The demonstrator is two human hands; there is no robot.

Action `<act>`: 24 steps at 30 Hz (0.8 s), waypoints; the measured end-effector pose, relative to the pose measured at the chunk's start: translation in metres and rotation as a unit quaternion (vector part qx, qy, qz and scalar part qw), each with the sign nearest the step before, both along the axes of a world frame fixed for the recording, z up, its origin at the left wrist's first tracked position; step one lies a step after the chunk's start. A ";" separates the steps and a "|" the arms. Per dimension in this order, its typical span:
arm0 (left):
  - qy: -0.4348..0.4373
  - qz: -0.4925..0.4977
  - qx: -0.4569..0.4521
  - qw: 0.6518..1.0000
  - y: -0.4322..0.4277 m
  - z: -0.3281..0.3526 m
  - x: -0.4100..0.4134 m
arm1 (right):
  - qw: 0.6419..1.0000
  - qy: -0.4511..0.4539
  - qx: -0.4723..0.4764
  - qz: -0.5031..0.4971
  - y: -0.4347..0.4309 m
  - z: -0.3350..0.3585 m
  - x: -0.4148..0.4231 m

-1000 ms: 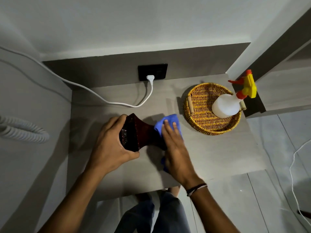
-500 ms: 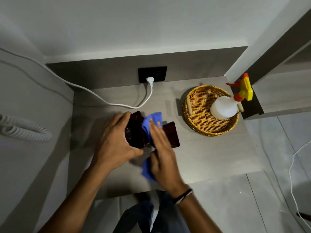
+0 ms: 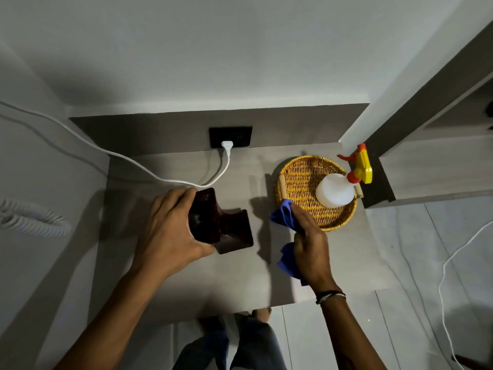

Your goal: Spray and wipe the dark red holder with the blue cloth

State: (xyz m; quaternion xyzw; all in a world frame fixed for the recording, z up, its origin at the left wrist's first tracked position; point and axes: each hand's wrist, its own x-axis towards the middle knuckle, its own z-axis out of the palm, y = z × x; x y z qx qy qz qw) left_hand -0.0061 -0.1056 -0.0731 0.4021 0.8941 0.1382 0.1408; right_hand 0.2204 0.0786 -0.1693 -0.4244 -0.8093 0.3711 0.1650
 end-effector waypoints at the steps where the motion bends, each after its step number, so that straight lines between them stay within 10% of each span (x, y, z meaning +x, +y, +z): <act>1: 0.015 -0.009 -0.008 1.000 0.008 0.004 0.002 | 1.000 0.002 0.008 -0.013 0.008 0.006 0.004; 11: 0.013 -0.039 -0.052 0.998 0.051 0.014 0.013 | 0.983 -0.116 0.114 0.079 0.093 0.013 -0.029; 20: 0.015 -0.024 -0.015 0.999 0.057 0.005 0.015 | 0.870 -0.375 0.184 0.261 0.137 -0.045 -0.040; 24: 0.005 -0.009 -0.013 1.000 0.051 -0.002 0.017 | 0.910 -0.305 0.125 0.252 0.138 -0.050 -0.041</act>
